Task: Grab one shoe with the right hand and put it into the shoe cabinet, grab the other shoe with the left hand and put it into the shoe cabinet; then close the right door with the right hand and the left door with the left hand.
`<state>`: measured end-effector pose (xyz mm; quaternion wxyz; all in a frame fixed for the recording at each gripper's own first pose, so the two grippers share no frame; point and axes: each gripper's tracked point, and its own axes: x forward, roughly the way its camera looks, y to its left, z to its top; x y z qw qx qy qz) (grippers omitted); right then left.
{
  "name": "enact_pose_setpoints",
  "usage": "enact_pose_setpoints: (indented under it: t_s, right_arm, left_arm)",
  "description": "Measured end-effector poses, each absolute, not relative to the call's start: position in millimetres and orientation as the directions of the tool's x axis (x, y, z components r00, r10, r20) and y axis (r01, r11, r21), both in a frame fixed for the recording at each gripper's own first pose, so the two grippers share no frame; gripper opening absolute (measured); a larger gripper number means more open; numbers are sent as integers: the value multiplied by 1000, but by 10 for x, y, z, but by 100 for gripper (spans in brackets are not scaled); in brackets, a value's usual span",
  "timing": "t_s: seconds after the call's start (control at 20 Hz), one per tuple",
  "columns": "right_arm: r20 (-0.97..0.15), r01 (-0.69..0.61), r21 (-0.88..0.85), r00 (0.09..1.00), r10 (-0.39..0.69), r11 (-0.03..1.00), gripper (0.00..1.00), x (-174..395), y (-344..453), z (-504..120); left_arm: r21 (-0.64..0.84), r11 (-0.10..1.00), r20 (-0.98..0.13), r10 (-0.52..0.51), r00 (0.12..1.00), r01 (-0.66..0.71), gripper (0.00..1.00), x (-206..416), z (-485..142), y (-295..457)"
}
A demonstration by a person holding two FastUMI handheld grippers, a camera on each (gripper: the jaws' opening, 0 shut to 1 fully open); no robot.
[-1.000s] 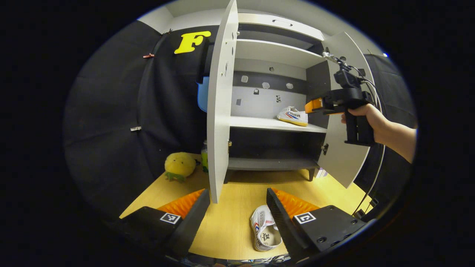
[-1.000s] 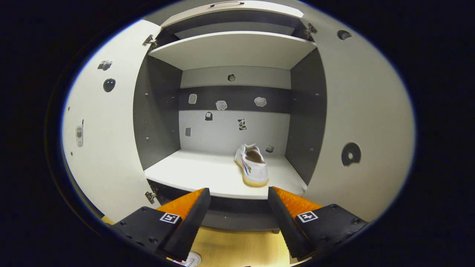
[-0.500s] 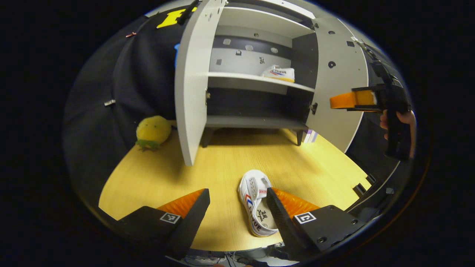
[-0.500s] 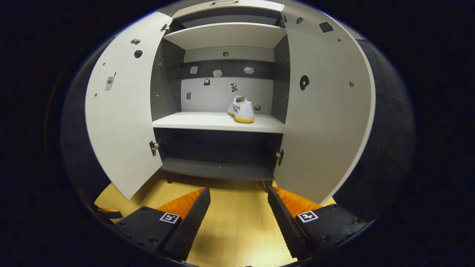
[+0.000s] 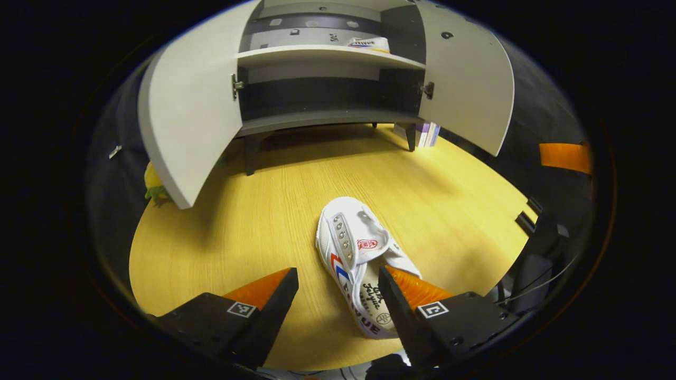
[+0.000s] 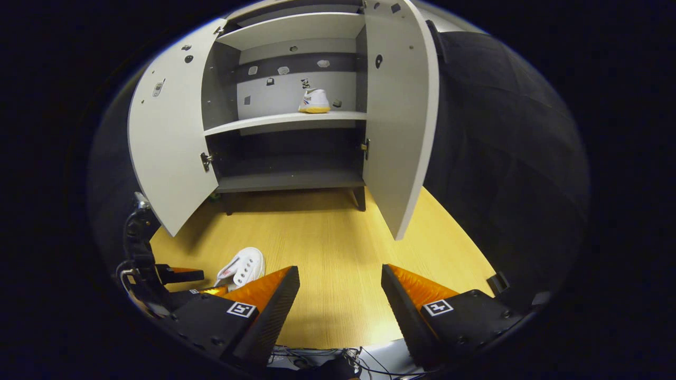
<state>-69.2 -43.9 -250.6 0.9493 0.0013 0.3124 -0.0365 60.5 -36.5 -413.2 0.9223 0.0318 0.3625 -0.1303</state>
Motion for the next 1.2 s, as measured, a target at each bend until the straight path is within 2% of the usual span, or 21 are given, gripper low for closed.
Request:
enact_pose_setpoints:
  t_s: [0.1, 0.2, 0.25, 0.4, 0.45, 0.6, 0.7, 0.75, 0.85, 1.2]
  right_arm:
    - [-601, 102, -24, 794, -95, 995, 99, -807, -534, -2527]
    - [-608, 119, -34, 786, -115, 992, 99, -904, -605, -2549]
    - [-613, 123, -41, 780, -122, 992, 99, -949, -633, -2557]
    - [-624, 121, -44, 772, -122, 992, 99, -991, -639, -2552]
    - [-623, 116, -48, 773, -121, 992, 99, -972, -626, -2544]
    - [-628, 92, -58, 771, -108, 994, 99, -902, -586, -2545]
    - [-634, 69, -52, 768, -87, 996, 99, -847, -531, -2549]
    - [-634, 56, -51, 770, -75, 997, 99, -808, -502, -2534]
    - [-630, 25, -54, 774, -54, 998, 99, -736, -467, -2520]
    - [-625, -51, -32, 780, 20, 998, 98, -441, -410, -2527]
  left_arm:
    - [-5, 959, -679, -211, 703, 283, 94, 729, -4180, -410]
    - [25, 960, -674, -190, 714, 279, 86, 879, -4221, -434]
    - [32, 961, -679, -181, 712, 275, 77, 931, -4257, -452]
    - [26, 968, -715, -156, 681, 250, 62, 965, -4402, -474]
    - [23, 973, -711, -146, 688, 230, 52, 993, -4385, -469]
    - [48, 983, -723, -88, 685, 176, 42, 1019, -4397, -421]
    - [100, 987, -732, -14, 681, 129, 25, 1087, -4450, -325]
    - [97, 988, -734, -9, 679, 118, 10, 1111, -4453, -322]
    - [91, 988, -737, -15, 676, 121, 5, 1090, -4431, -325]
    - [62, 996, -722, 4, 692, 59, 5, 1097, -4180, -310]
